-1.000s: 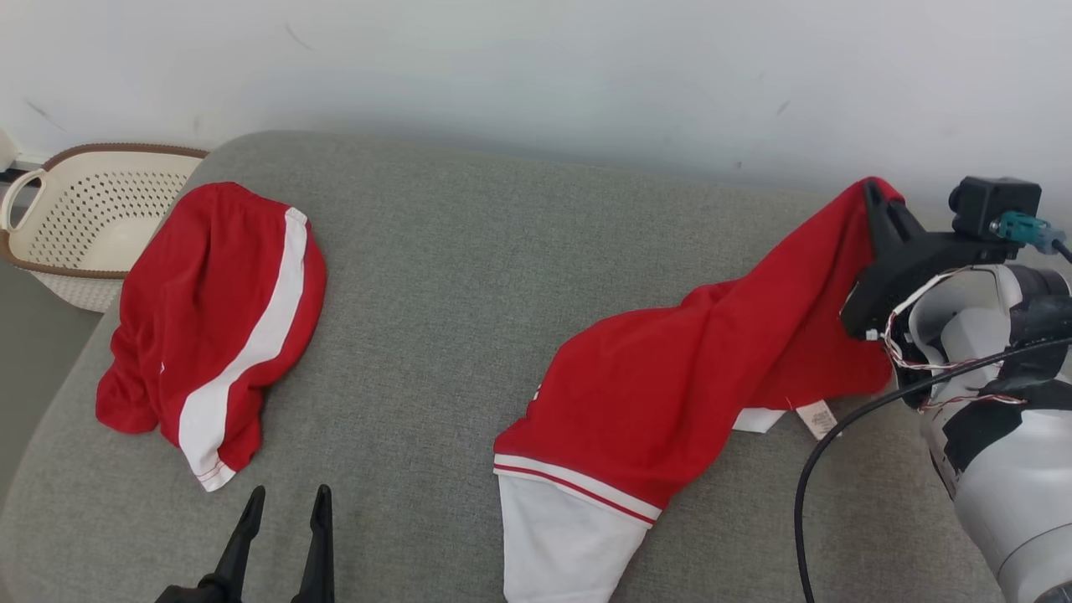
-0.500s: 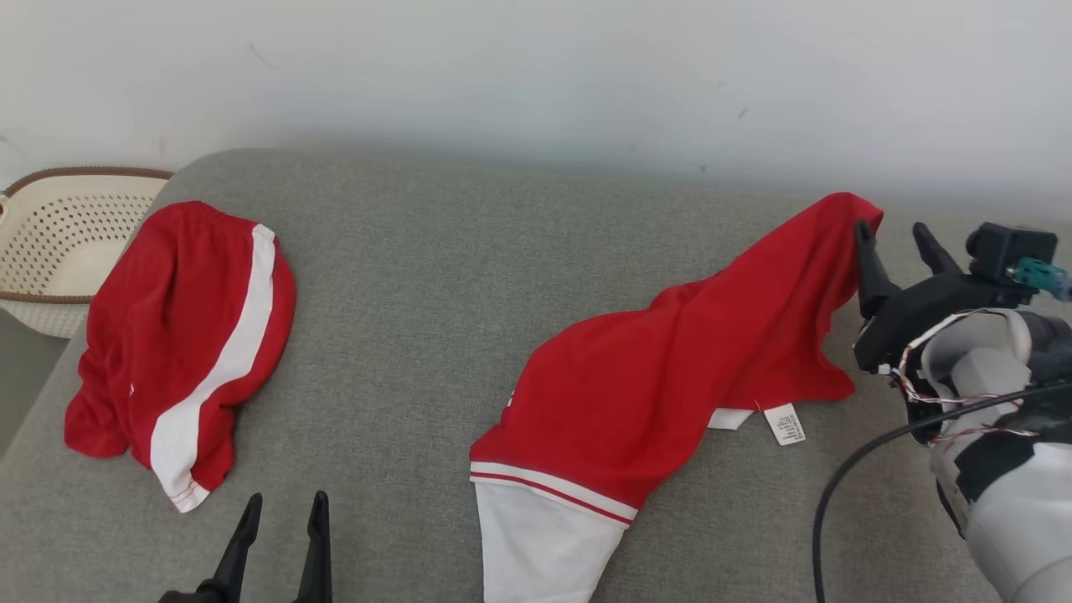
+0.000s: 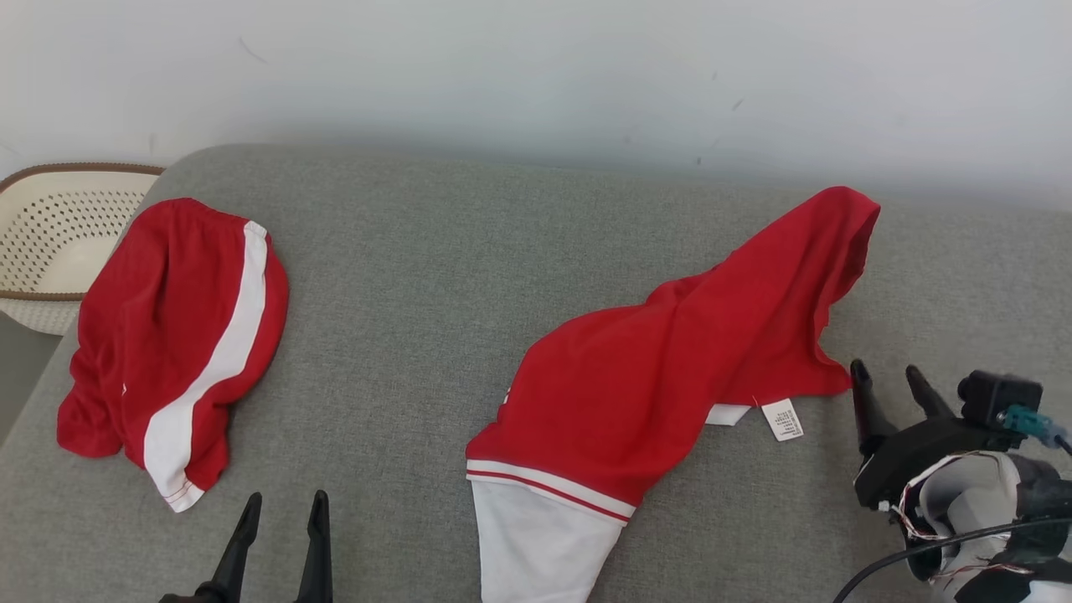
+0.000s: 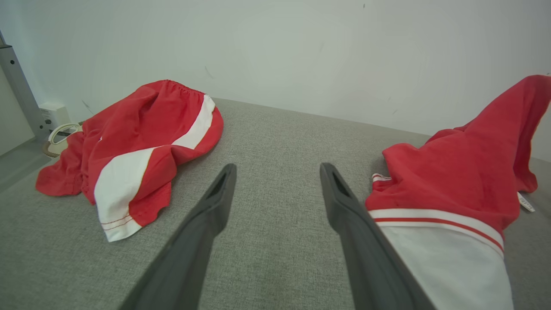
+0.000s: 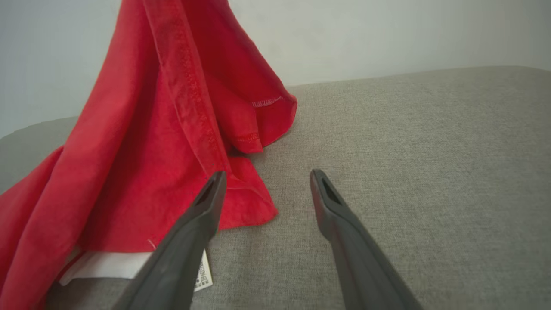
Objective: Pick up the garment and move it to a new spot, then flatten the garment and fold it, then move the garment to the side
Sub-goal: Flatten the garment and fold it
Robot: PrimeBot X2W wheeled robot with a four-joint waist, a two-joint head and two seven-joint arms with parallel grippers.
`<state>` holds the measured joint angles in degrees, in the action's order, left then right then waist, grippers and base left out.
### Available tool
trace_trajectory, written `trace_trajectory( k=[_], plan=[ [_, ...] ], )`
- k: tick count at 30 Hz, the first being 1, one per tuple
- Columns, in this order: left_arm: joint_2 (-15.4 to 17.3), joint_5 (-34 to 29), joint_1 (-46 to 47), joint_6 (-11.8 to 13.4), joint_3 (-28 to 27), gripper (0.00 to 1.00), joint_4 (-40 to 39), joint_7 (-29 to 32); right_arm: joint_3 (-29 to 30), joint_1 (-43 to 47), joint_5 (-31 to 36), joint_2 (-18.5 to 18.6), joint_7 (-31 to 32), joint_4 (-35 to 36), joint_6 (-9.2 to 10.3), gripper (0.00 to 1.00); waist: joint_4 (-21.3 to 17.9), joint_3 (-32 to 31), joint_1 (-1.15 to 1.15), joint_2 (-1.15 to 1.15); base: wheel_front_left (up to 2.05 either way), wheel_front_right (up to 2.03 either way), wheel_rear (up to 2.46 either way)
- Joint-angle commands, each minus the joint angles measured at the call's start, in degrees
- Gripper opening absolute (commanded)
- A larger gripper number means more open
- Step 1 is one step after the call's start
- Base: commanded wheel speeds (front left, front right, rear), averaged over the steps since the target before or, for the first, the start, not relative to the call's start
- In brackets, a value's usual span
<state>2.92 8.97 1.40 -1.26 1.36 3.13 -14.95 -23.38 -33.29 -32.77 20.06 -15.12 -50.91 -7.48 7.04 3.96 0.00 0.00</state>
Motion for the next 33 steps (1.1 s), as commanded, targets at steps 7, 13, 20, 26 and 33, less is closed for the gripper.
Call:
trace_trajectory(
  k=[7, 13, 20, 26, 33],
  plan=[
    [0.0, 0.1, 1.0, -0.3, 0.4, 1.0, -0.1, -0.3, 0.0, -0.7, 0.3, -1.3, 2.2, -3.3, -0.03, 1.0, 1.4, 1.5, 0.0, 0.0, 0.0, 0.0, 0.0],
    [0.0, 0.0, 1.7, -0.5, 0.4, 1.0, 0.3, -0.3, 0.0, -3.2, 0.8, -1.4, 3.2, -8.0, -0.03, 1.0, 3.2, 2.6, 0.0, 0.0, 0.0, 0.0, 0.0],
    [0.0, 0.5, 2.1, -0.3, 0.6, 1.0, 0.2, -0.3, 0.0, -5.5, 0.5, -1.9, 3.5, -12.3, -0.03, 1.0, 4.3, 3.4, 0.0, 0.0, 0.0, 0.0, 0.0],
    [0.0, 1.0, 2.9, -0.1, 1.1, 1.0, 0.4, -0.3, -0.8, -7.9, 0.1, -2.5, 3.3, -15.3, -0.03, 0.0, 4.9, 4.7, 0.0, 0.0, 0.0, 0.0, 0.0],
    [0.0, 1.1, 2.0, 0.2, 1.0, 1.0, 1.3, -0.3, -1.2, -6.4, -1.3, -2.7, 0.9, -13.3, -0.03, 0.0, 3.7, 3.4, 0.0, 0.0, 0.0, 0.0, 0.0]
  ],
)
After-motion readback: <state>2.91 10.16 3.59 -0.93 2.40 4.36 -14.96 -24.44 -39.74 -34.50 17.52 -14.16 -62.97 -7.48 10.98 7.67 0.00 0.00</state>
